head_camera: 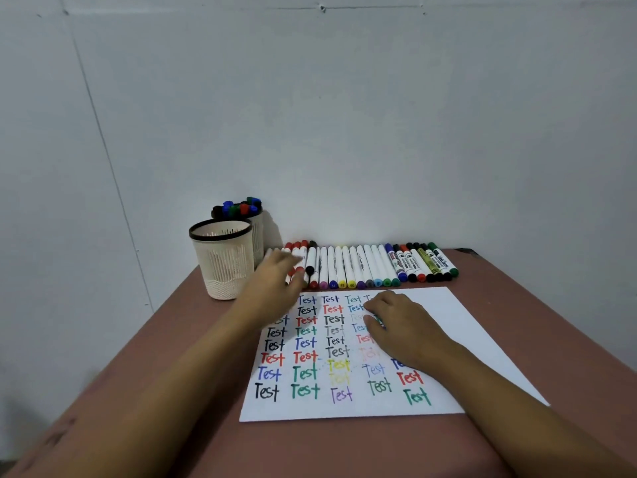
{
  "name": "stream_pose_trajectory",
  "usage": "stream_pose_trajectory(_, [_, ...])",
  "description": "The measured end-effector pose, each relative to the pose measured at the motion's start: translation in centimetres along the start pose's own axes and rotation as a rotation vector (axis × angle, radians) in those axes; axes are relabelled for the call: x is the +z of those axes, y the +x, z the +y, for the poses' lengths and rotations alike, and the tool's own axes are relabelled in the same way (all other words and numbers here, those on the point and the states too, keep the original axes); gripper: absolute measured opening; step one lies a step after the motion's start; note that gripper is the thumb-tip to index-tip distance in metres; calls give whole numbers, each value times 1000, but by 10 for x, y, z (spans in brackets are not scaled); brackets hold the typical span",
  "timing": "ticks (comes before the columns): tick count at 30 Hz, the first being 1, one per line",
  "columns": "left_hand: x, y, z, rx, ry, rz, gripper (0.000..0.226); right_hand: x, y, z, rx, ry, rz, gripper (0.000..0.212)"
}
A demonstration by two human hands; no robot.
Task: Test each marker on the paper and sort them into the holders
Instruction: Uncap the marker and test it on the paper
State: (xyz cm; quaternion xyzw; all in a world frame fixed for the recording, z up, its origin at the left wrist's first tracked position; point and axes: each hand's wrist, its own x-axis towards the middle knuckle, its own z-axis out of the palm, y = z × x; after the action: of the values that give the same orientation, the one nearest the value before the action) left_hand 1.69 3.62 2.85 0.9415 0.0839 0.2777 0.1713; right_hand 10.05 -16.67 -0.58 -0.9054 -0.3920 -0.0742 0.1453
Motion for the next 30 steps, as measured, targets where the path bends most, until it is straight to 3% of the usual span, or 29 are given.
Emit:
stream_pose_trajectory(3, [19, -17, -11, -64, 22, -165, 39, -2, 1, 0, -6, -64, -54, 41])
stream_pose_trajectory(6, [24, -20, -14, -98, 12, -222, 36, -12, 6, -3, -7, -160, -130, 39])
stream_pose_trajectory(9, [26, -19, -16, -109, 12, -230, 35, -23, 25, -13, -27, -198, -85, 34])
stream_pose_trajectory(15, [29, -18, -20, -106, 1, -217, 36, -21, 89, -44, -65, 74, 40, 29])
stream_pose_trajectory(23, [33, -15, -24, -83, 12, -208, 34, 19, 130, -54, 13, -95, -15, 27])
stream_pose_trajectory(30, [32, -15, -24, -91, 6, -198, 36, 20, 126, -53, 12, -46, 130, 30])
